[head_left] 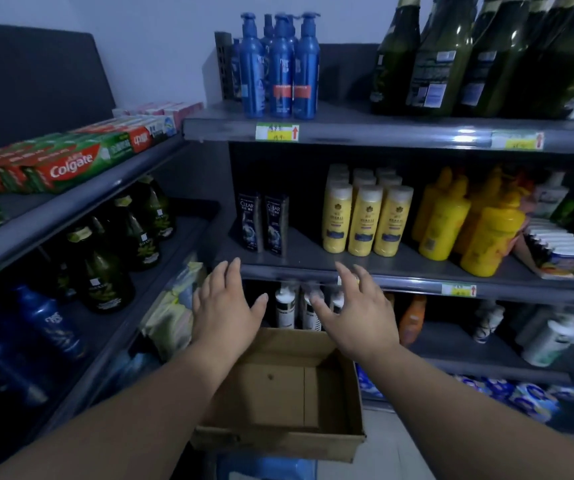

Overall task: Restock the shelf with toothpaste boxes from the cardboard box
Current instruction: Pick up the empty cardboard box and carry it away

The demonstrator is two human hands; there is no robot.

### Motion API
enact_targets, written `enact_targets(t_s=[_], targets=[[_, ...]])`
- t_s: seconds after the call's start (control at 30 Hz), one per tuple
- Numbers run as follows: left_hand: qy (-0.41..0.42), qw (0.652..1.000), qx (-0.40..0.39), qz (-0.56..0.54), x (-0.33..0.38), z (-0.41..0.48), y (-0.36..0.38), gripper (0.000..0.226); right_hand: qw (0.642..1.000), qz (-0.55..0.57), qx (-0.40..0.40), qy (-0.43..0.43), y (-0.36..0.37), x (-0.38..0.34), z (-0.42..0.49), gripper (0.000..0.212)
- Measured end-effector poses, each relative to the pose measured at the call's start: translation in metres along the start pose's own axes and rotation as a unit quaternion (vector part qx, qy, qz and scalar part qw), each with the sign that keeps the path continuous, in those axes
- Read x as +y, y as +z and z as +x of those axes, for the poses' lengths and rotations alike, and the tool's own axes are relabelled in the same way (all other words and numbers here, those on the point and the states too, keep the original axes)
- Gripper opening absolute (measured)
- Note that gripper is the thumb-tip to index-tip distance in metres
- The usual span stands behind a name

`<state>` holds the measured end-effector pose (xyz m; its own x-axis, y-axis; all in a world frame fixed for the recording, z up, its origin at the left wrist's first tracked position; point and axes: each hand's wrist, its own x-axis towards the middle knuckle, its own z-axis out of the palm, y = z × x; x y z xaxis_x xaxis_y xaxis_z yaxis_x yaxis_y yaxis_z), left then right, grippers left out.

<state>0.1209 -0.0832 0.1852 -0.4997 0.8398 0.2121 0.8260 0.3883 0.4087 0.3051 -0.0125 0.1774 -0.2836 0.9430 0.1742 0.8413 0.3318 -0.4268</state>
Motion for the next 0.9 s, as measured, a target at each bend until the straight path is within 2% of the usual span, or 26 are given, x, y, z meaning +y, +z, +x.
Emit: enact_targets(t_s=[0.37, 0.5, 0.7, 0.9], targets=[[-0.022, 0.999, -0.012, 0.025, -0.035, 0.038, 0.111, 0.074, 0.998, 0.011, -0.053, 0.035, 0.097, 0.08, 0.05, 0.075], [-0.049, 0.998, -0.047, 0.018, -0.061, 0.041, 0.148, 0.073, 0.996, 0.006, -0.082, 0.044, 0.141, 0.106, 0.043, 0.074], [-0.029, 0.995, -0.071, 0.061, -0.122, 0.026, 0.212, 0.069, 0.99, 0.006, -0.123, 0.072, 0.212, 0.134, 0.02, 0.072], [-0.055, 0.992, -0.102, 0.056, -0.174, 0.022, 0.259, 0.065, 0.991, -0.01, -0.109, 0.083, 0.267, 0.153, 0.016, 0.072]])
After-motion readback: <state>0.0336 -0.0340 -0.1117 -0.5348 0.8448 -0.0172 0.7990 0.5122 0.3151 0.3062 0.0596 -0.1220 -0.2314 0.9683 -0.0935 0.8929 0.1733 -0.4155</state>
